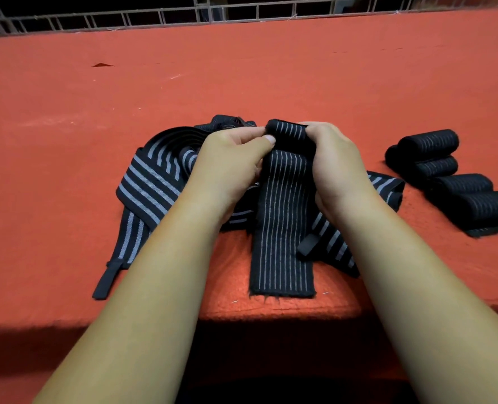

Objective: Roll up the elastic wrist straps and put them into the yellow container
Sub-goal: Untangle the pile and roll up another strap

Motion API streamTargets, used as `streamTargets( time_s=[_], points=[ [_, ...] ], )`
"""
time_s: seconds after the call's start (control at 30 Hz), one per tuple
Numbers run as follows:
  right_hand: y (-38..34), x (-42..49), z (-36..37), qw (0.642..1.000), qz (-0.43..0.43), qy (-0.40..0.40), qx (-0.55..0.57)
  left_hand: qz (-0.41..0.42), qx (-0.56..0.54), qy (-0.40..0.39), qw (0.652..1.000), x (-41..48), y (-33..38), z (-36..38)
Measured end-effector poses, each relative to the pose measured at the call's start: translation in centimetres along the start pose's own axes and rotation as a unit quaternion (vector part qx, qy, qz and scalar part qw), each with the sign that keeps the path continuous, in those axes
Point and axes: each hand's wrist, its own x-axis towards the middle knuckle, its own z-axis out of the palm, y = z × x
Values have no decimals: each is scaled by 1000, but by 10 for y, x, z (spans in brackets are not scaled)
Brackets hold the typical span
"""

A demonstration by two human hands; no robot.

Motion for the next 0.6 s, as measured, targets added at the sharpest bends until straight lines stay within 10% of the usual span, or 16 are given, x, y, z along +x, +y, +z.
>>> streamTargets(
  time_s=[0.6],
  points=[
    [0,-9,3,998,-1,-38,-46,66,167,4,984,-4,0,-7]
  ],
)
